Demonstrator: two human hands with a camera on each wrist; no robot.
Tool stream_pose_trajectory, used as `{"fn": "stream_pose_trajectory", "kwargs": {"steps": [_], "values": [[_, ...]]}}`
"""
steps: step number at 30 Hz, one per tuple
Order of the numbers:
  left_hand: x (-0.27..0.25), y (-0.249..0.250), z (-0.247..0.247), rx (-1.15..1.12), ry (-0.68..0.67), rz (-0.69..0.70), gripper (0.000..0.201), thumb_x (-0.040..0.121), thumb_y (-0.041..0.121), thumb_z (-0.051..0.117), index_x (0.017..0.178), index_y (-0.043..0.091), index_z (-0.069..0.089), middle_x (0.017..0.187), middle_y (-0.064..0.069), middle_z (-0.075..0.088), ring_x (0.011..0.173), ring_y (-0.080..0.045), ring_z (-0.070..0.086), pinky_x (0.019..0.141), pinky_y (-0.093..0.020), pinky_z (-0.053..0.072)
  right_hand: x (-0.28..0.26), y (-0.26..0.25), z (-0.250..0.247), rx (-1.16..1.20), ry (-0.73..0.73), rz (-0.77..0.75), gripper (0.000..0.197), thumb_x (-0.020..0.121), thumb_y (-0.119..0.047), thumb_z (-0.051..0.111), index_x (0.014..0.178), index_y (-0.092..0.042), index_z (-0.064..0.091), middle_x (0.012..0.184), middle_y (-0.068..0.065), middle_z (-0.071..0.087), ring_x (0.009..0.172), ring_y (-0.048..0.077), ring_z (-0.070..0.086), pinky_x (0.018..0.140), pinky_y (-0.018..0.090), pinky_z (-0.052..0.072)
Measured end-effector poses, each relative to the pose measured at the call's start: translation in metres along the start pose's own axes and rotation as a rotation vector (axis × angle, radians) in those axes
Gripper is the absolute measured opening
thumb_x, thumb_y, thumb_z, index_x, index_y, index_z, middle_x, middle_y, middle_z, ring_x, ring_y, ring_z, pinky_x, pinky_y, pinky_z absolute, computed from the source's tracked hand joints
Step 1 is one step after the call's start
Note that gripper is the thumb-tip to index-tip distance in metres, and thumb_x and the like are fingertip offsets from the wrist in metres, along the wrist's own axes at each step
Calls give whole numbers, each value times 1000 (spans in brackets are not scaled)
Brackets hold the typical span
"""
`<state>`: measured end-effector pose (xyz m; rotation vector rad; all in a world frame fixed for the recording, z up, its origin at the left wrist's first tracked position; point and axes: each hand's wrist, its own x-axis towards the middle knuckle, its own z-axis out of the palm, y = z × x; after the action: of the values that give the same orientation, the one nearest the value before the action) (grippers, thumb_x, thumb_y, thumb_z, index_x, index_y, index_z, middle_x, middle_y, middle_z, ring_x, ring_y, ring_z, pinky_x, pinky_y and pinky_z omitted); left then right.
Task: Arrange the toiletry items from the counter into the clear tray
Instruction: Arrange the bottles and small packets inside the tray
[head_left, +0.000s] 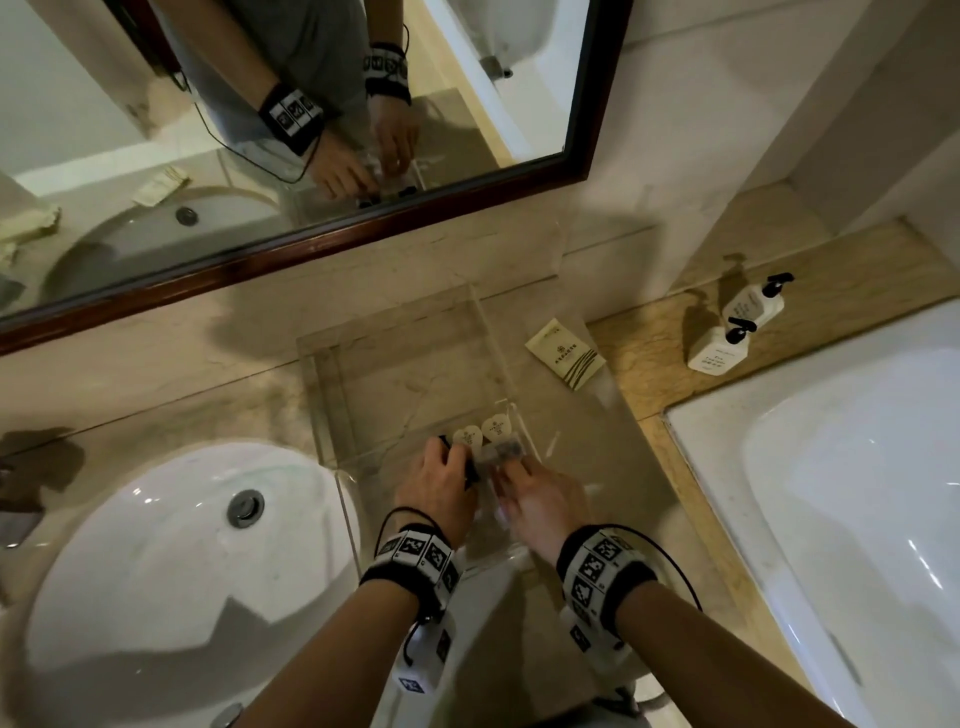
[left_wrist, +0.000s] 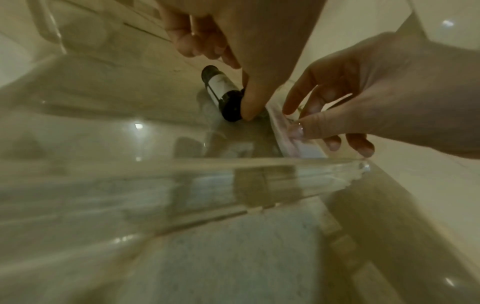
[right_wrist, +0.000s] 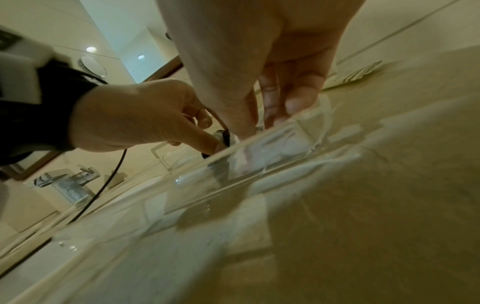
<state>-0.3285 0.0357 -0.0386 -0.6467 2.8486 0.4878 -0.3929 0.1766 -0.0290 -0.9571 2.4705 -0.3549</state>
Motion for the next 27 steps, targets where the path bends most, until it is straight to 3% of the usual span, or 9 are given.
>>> {"fn": "stream_pose_trajectory", "kwargs": {"steps": [5,11,16,20,23,25,27], "values": [[7,7,6,14,-37,-64,39,84,38,59,117,23,47,112,-2,47,97,-21,53,80,-34,51,-3,0,-2,3,53,-30,38,90,-29,54,125,-20,44,113,3,59,89,24,64,73,34,53],[11,12,7,-22,-47,-96,35,85,30,58,116,19,46,111,-5,47,94,-26,55,74,-35,50,-2,1,0,-20,71,-32,30,90,-27,52,118,-17,48,108,4,60,86,25,64,69,35,53],[8,9,13,-185,-6,-85,31,85,24,60,113,15,50,108,-6,49,85,-24,56,69,-30,47,-1,2,3,-27,63,-10,30,89,-28,55,117,-20,46,108,2,59,87,23,64,71,34,52],[1,5,13,-292,50,-62,26,80,17,63,103,14,52,104,-4,50,81,-21,53,68,-28,47,-1,0,-1,25,53,-14,31,89,-31,55,117,-19,50,110,1,59,92,23,63,75,31,50],[-7,2,9,-324,57,-36,28,78,22,65,102,15,52,101,0,49,80,-16,50,68,-25,45,1,6,-13,213,81,76,18,86,-32,62,102,-22,59,95,-9,57,82,12,57,68,20,41],[-10,-2,4,-305,23,-28,30,78,26,62,105,21,49,104,4,47,85,-11,49,74,-24,48,12,17,-23,311,147,144,8,85,-31,64,84,-27,58,81,-14,54,73,6,54,68,21,46],[-13,-6,1,-286,-3,-38,30,81,28,59,109,23,47,106,7,46,87,-9,48,76,-20,44,28,32,-40,345,225,221,11,84,-28,66,78,-26,58,80,-11,58,73,9,56,69,25,50]]}}
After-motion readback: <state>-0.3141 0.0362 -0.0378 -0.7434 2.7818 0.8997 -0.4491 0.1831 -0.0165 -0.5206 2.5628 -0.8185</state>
